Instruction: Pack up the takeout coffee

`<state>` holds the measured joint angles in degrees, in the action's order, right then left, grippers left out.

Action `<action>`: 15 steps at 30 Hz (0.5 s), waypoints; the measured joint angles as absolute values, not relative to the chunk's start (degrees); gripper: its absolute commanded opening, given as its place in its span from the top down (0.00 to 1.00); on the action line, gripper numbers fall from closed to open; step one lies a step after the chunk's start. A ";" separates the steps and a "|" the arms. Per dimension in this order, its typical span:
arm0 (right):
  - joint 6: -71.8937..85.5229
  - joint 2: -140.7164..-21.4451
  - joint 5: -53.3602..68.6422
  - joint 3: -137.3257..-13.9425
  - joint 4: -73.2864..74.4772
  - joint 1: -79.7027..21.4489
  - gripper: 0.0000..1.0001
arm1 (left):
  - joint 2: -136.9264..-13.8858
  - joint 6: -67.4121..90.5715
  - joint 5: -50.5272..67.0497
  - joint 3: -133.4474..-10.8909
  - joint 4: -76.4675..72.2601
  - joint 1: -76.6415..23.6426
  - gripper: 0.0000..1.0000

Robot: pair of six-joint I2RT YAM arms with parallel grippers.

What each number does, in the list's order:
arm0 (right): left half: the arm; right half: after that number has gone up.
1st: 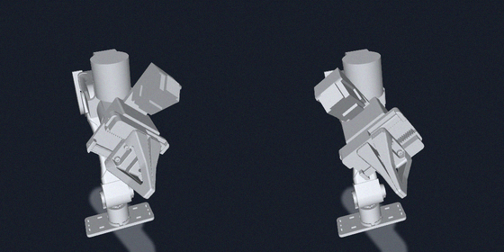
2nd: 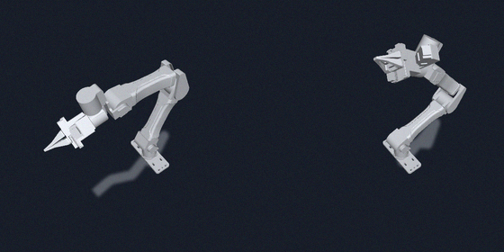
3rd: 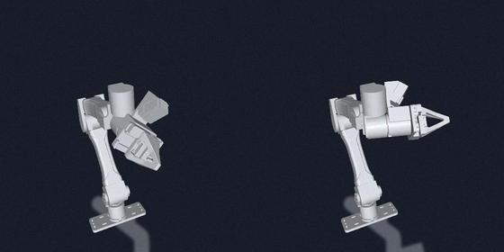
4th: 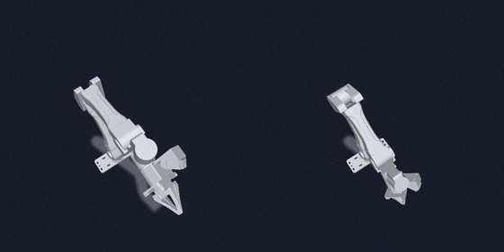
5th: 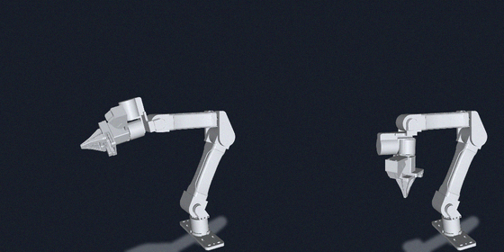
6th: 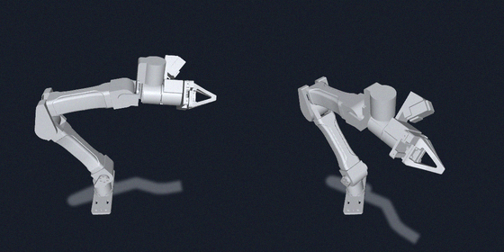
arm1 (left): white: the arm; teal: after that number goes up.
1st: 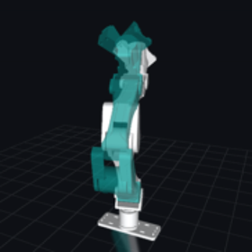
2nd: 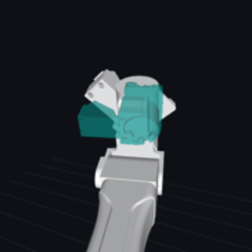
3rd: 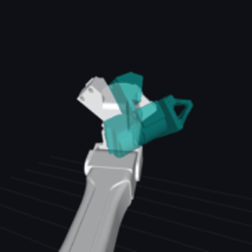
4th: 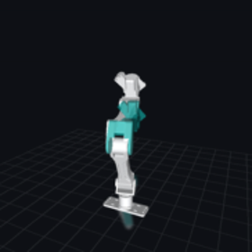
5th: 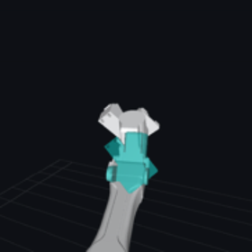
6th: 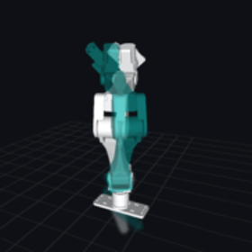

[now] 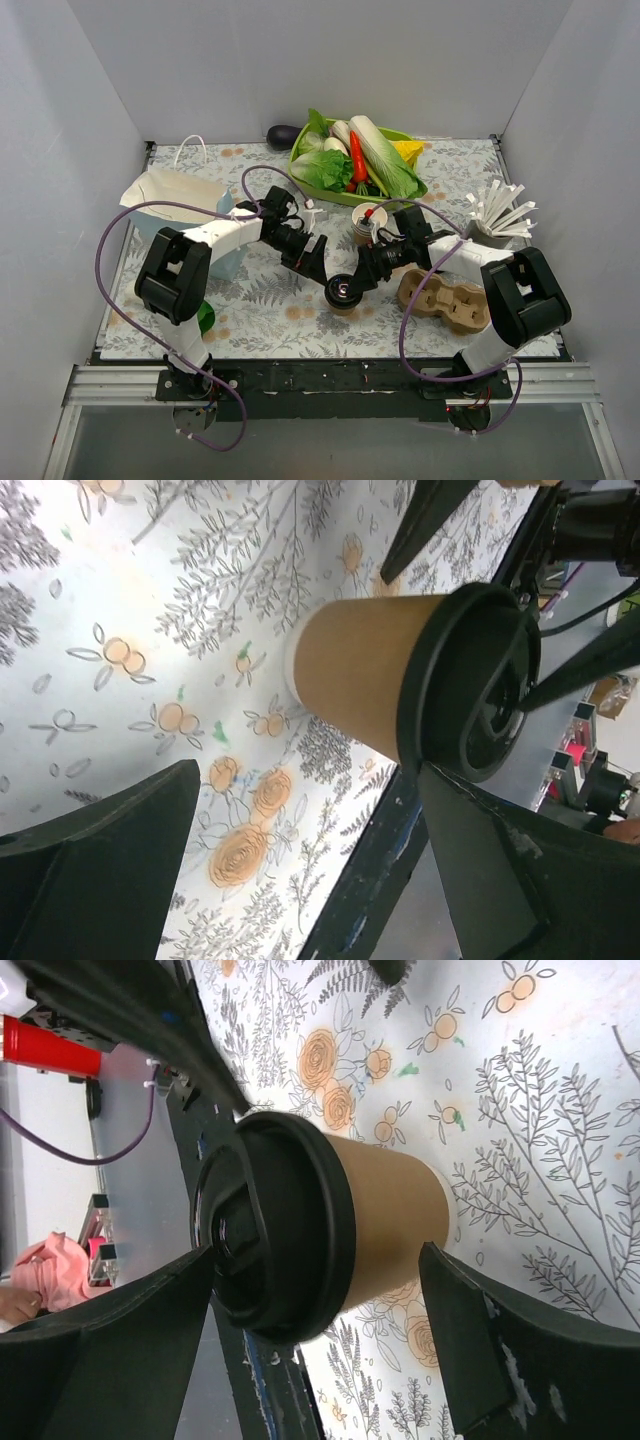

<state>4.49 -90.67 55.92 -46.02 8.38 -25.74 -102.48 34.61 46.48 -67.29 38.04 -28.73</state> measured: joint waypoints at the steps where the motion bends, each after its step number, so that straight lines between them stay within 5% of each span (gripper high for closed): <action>1: 4.05 -90.67 56.23 -46.02 8.73 -25.74 0.07 | -103.24 34.35 46.37 -68.20 38.06 -28.67 0.09; 15: 7.38 -90.67 64.07 -45.19 5.65 -20.84 0.04 | -103.85 31.81 49.60 -68.93 40.10 -27.86 0.05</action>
<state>7.38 -90.67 64.07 -45.19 5.65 -20.84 -103.85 31.81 49.60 -68.93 40.10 -27.86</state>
